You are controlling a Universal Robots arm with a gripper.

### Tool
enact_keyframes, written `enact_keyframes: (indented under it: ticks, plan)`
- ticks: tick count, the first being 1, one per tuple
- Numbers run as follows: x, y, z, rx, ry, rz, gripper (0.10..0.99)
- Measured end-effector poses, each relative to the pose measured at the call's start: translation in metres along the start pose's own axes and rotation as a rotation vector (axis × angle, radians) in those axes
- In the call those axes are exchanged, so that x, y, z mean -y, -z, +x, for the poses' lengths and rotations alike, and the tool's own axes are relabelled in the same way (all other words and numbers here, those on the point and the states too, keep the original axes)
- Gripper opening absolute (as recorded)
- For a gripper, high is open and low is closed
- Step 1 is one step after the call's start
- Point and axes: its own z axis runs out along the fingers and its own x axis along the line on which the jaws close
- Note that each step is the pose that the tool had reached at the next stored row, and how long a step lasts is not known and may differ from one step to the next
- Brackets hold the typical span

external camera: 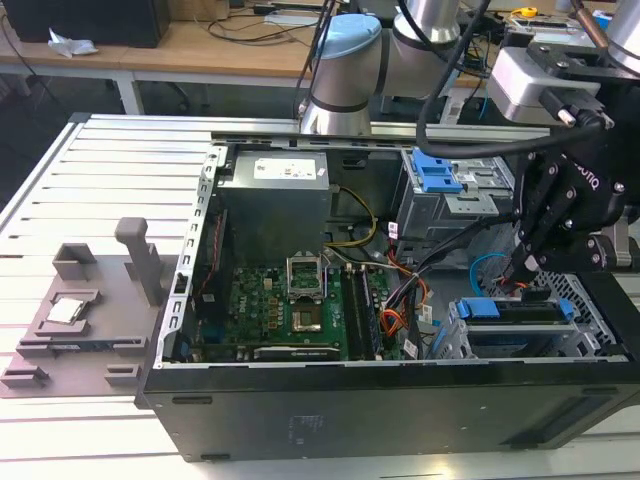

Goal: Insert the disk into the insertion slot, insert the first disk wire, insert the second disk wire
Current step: 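Insert the first disk wire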

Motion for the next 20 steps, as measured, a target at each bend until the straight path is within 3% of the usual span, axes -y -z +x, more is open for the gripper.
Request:
enact_keyframes:
  ticks: [8, 12, 19, 20]
  plan:
    - [0.0188, -0.0125, -0.0004, -0.0002, 0.0, -0.001, 0.106]
    - [0.0354, -0.0201, -0.0013, -0.0008, 0.0, -0.001, 0.106]
    - [0.0359, -0.0205, -0.0014, -0.0007, 0.0, -0.001, 0.114]
    - [0.0359, -0.0206, -0.0014, -0.0007, 0.0, -0.001, 0.169]
